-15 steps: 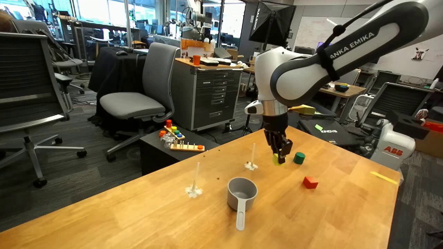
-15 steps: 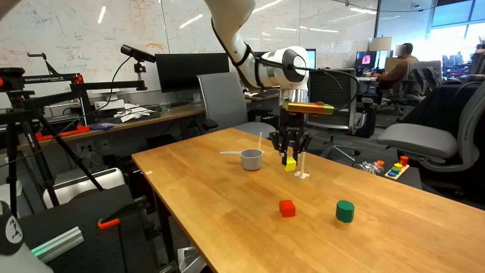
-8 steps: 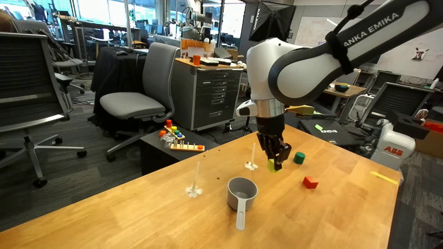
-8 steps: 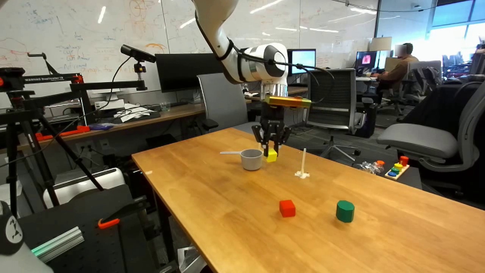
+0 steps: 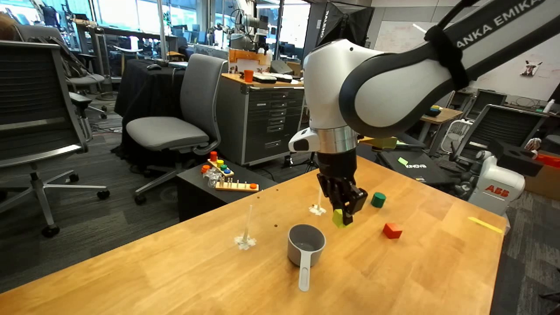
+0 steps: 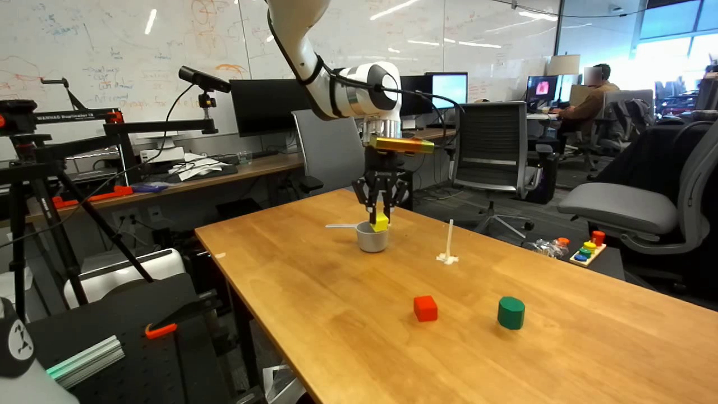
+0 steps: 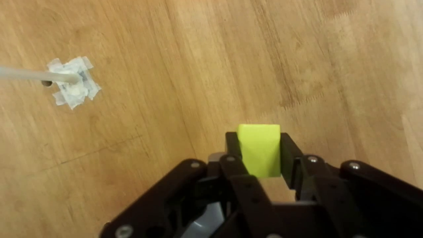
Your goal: Take the yellow, green and orange blocks one at a time from the table and put them in the gray pot
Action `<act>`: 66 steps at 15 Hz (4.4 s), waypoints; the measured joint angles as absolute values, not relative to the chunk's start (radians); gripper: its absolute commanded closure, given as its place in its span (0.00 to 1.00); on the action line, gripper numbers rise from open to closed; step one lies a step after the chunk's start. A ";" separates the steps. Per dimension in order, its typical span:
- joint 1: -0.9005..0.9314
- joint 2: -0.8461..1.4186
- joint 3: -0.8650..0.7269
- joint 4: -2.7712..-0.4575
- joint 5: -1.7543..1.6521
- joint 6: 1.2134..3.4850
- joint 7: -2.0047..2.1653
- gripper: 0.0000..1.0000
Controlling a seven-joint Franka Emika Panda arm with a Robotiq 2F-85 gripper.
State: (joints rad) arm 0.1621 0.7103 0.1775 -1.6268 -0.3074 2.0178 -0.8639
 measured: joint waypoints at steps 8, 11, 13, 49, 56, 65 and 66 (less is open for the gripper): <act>0.200 0.705 0.178 -1.627 -0.309 2.043 -0.833 0.92; 0.211 0.707 0.178 -1.626 -0.310 2.049 -0.818 0.92; 0.217 0.712 0.178 -1.624 -0.311 2.054 -0.807 0.92; 0.109 0.821 0.115 -1.470 -0.311 2.065 -0.722 0.00; -0.003 0.798 0.079 -1.475 -0.307 2.065 -0.717 0.00; -0.083 0.818 0.031 -1.478 -0.292 2.064 -0.660 0.00; -0.090 0.821 0.030 -1.478 -0.290 2.064 -0.655 0.00</act>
